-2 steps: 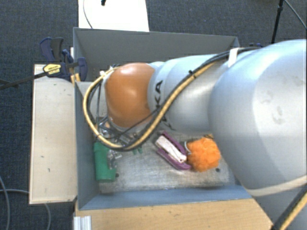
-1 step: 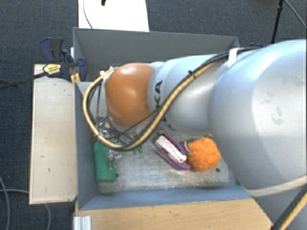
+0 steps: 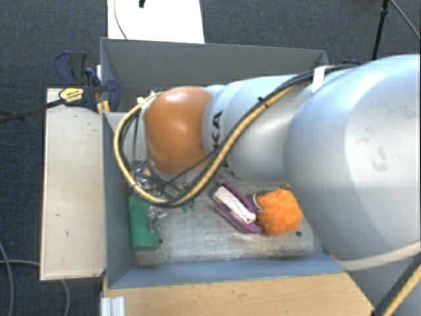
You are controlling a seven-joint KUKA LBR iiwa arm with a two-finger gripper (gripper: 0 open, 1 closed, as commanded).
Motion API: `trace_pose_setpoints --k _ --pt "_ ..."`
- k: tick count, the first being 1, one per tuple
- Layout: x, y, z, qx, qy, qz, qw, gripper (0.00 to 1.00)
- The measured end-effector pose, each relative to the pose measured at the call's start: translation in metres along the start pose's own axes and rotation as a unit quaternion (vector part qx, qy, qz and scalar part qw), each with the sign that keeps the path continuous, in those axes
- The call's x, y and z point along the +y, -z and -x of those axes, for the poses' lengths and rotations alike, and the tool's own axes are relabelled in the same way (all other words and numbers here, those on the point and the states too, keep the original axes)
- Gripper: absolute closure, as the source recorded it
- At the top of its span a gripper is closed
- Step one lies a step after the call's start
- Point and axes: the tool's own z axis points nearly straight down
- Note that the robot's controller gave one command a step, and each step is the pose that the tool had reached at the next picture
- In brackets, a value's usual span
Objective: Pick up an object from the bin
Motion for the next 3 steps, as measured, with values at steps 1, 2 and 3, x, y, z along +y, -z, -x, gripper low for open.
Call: trace_pose_setpoints --k 1,2,3 --pt "-0.0001 0.0 0.0 0.0001 -0.001 0.0 1.0 1.0" --pt "-0.0001 -0.0001 -0.0001 0.0002 -0.002 0.0 1.0 1.0" --pt "-0.0001 -0.0001 -0.0001 0.0003 -0.003 0.0 1.0 1.0"
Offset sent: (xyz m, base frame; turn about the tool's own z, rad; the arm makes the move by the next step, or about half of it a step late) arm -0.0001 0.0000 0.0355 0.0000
